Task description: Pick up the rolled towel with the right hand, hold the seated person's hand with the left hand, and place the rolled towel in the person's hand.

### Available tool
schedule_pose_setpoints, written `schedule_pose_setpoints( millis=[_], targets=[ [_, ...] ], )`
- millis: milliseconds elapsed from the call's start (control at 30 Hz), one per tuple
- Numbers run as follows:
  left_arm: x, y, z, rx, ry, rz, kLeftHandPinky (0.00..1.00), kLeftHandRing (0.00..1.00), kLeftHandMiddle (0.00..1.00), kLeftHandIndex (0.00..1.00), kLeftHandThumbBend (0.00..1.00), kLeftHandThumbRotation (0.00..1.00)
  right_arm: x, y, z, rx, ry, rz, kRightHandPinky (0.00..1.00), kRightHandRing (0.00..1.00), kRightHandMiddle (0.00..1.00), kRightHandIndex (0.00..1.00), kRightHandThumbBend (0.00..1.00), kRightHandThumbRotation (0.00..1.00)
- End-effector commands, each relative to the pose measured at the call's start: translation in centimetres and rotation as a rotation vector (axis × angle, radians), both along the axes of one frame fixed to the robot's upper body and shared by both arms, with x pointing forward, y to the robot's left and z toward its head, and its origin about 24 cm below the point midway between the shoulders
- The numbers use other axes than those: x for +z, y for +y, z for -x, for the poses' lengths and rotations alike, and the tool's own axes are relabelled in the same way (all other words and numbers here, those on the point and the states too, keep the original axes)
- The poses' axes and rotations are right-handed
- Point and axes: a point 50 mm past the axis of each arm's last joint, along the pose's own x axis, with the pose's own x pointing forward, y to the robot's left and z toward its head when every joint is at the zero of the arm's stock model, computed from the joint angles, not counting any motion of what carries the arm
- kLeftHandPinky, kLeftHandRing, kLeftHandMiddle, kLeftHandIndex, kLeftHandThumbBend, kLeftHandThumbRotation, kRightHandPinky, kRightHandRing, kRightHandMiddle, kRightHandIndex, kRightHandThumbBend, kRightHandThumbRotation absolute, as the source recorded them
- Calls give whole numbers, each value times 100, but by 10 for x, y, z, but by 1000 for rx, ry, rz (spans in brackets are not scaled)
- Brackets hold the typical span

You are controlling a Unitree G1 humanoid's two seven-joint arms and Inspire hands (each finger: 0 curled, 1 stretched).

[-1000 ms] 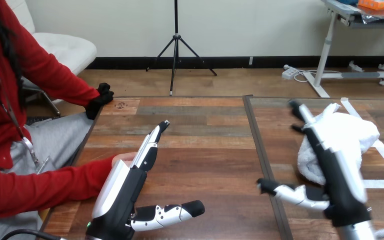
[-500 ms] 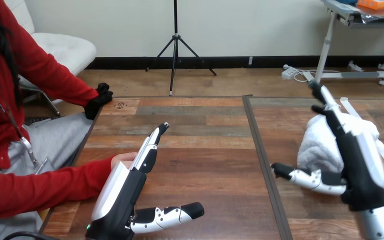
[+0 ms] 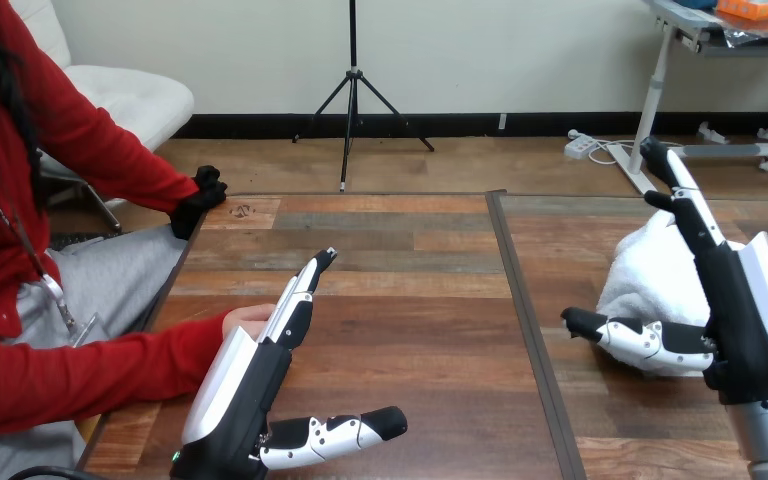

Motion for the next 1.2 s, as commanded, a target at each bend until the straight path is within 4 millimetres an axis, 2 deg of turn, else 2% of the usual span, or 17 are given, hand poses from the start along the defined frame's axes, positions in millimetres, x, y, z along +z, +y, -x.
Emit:
schedule_pose_setpoints(
  millis=[0, 733, 1167],
  targets=[
    [13, 3, -11, 11, -76, 19, 97, 100, 100, 100, 100, 62, 19, -1, -14, -4, -88, -10, 89, 97, 96, 96, 100, 49],
    [16, 6, -12, 13, -80, 5, 97, 100, 100, 100, 100, 62, 18, 2, -16, -9, -93, -22, 89, 96, 97, 95, 100, 49],
    [17, 7, -13, 8, -82, 9, 97, 100, 100, 100, 100, 60, 22, -3, -19, -34, -105, -6, 86, 95, 96, 95, 100, 50]
  ],
)
